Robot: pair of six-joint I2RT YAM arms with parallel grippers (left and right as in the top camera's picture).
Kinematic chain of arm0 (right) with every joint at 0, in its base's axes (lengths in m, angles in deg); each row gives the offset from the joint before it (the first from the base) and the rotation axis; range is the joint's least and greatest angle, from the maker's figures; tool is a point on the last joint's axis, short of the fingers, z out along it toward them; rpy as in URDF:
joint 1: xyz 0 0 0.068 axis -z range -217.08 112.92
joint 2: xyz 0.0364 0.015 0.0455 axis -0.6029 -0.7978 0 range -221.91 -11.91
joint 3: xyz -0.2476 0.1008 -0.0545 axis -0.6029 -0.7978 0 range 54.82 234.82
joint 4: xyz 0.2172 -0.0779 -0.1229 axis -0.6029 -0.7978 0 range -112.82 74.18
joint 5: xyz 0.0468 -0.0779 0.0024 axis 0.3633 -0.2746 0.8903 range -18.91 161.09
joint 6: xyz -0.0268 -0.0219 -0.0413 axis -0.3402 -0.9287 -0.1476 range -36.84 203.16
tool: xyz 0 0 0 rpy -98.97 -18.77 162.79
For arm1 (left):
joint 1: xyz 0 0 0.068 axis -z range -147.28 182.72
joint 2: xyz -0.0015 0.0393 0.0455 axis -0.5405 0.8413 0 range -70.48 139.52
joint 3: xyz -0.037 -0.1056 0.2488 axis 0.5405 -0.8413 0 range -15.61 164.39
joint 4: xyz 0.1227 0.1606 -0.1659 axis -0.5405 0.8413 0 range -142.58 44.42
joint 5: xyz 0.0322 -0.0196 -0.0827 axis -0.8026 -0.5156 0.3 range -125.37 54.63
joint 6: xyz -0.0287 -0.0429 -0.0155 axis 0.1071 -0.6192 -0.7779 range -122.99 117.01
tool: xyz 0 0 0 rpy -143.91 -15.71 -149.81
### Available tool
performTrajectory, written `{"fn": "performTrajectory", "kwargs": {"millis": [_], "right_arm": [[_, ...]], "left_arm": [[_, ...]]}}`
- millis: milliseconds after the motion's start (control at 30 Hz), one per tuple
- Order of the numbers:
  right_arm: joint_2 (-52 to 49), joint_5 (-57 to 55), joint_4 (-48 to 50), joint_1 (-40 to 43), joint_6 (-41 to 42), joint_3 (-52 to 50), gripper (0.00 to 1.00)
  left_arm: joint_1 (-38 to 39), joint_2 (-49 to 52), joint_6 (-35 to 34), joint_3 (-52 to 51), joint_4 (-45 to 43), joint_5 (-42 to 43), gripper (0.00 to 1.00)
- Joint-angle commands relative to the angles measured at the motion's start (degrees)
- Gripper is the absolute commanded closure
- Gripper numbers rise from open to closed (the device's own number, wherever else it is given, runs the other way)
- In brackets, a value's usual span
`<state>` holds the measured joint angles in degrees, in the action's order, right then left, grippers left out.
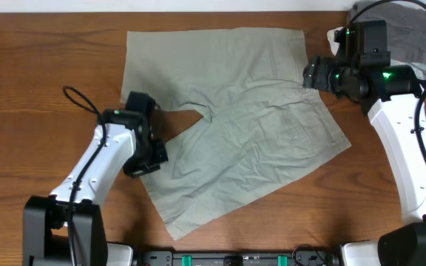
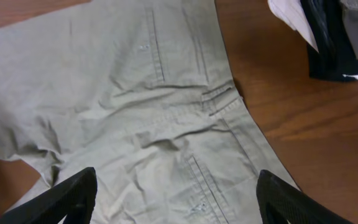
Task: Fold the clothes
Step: 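Drag the left leg hem leftward with the left gripper to flatten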
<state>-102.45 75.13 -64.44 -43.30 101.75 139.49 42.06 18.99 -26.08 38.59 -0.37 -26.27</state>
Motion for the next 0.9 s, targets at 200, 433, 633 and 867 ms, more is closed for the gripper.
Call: {"fn": "performTrajectory", "kwargs": {"millis": [200, 433, 633, 867], "right_arm": [[0.7, 2.1, 0.2, -0.1, -1.0, 0.0, 0.21], [0.7, 2.2, 0.1, -0.6, -1.1, 0.0, 0.21], [0.7, 2.3, 0.0, -0.6, -1.1, 0.0, 0.21], [0.7, 2.3, 0.0, -1.0, -1.1, 0.0, 0.21]], "left_arm": [[0.1, 1.8, -1.2, -6.8, -11.3, 1.4, 0.94], [0.0, 7.4, -1.2, -7.2, -12.9, -1.2, 0.94], [-3.1, 11.1, 0.5, -7.2, -13.6, -5.8, 0.94], [-11.4, 11.7, 3.0, -7.2, -20.0, -5.7, 0.94]]}}
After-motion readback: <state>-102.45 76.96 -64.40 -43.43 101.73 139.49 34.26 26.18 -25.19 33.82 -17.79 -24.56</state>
